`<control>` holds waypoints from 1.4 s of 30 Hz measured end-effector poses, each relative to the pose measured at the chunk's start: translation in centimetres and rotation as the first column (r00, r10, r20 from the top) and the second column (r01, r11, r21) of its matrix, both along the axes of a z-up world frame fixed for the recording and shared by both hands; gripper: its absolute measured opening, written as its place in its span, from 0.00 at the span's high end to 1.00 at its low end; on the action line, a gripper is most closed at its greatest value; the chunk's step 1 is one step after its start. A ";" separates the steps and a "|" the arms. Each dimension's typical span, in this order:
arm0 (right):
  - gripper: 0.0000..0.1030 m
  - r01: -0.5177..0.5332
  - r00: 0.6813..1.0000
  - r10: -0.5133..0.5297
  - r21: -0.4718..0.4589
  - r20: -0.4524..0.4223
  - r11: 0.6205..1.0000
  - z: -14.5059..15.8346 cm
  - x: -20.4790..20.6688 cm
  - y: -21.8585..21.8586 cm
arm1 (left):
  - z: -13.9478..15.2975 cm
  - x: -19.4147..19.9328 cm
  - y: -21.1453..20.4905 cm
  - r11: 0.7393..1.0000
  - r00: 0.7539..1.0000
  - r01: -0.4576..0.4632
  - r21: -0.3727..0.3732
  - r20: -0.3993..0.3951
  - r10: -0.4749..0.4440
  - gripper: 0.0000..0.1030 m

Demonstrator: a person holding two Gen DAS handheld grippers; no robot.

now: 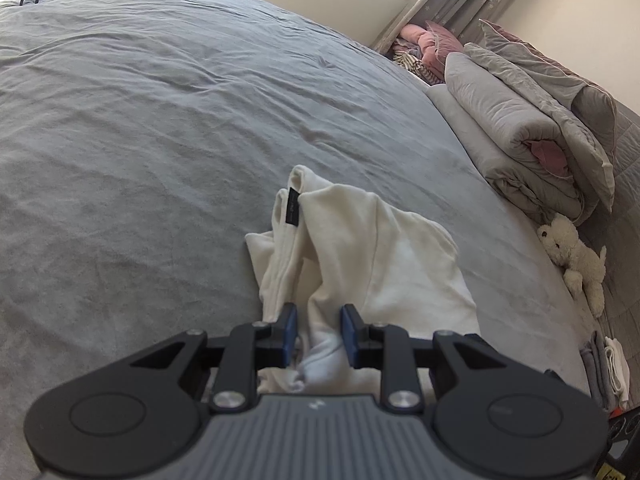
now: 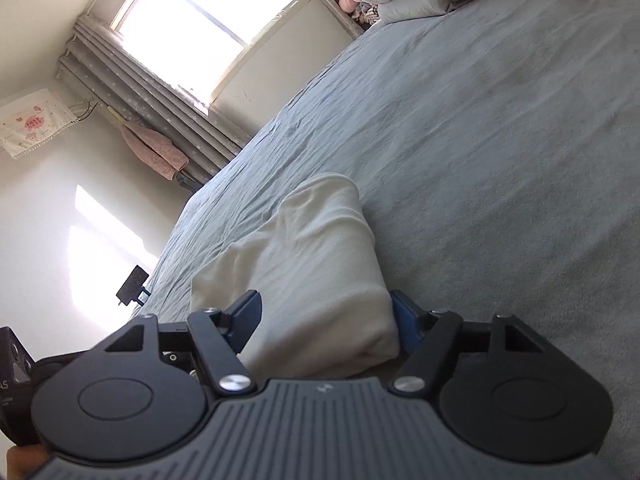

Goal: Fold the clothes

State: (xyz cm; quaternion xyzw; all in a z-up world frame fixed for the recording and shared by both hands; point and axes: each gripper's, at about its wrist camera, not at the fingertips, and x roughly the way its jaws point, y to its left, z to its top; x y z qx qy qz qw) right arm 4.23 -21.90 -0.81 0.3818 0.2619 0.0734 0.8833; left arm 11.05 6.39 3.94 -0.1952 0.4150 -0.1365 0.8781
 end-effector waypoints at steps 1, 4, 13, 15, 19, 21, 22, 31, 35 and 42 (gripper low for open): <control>0.33 -0.009 1.000 0.009 0.006 0.000 1.000 -0.1 0.0 -0.2 | 0.0 0.1 0.2 1.000 1.000 0.000 -0.008 -0.003 0.000 0.74; 0.36 -0.038 0.999 0.038 -0.022 -0.009 0.999 0.0 0.3 -0.2 | 0.0 0.1 0.2 1.000 1.000 0.000 -0.009 -0.004 0.000 0.74; 0.46 -0.044 0.998 0.043 -0.045 -0.036 0.998 0.2 0.5 0.3 | 0.0 0.1 0.3 1.000 1.000 -0.017 -0.023 -0.015 0.016 0.74; 0.51 -0.045 0.998 0.043 -0.048 -0.042 0.998 0.2 0.5 0.3 | 0.0 0.1 0.3 1.000 1.000 -0.015 -0.020 -0.013 0.015 0.74; 0.52 -0.046 0.998 0.043 -0.053 -0.054 0.998 0.3 0.6 0.4 | 0.0 0.2 0.5 0.999 1.000 -0.019 -0.030 -0.021 0.019 0.74; 0.45 -0.047 0.997 0.043 -0.055 -0.059 0.997 0.3 0.6 0.5 | -0.1 0.2 0.6 0.999 0.999 -0.020 -0.041 -0.029 0.018 0.74; 0.45 -0.047 0.997 0.043 -0.056 -0.062 0.997 0.3 0.6 0.5 | -0.1 0.2 0.6 0.999 0.999 -0.019 -0.043 -0.030 0.017 0.74; 0.44 -0.082 0.996 0.081 -0.040 -0.035 0.996 0.3 0.2 0.3 | -0.7 0.6 1.8 0.991 0.996 -0.052 -0.123 -0.076 0.043 0.76; 0.44 -0.081 0.996 0.083 0.062 -0.043 0.995 0.2 0.1 -0.7 | -0.9 0.6 1.9 0.989 0.995 -0.060 -0.135 -0.082 0.049 0.76; 0.51 -0.056 0.995 0.057 0.013 -0.077 0.998 0.8 0.6 0.2 | -1.0 0.6 2.0 0.990 0.996 -0.058 -0.126 -0.076 0.048 0.76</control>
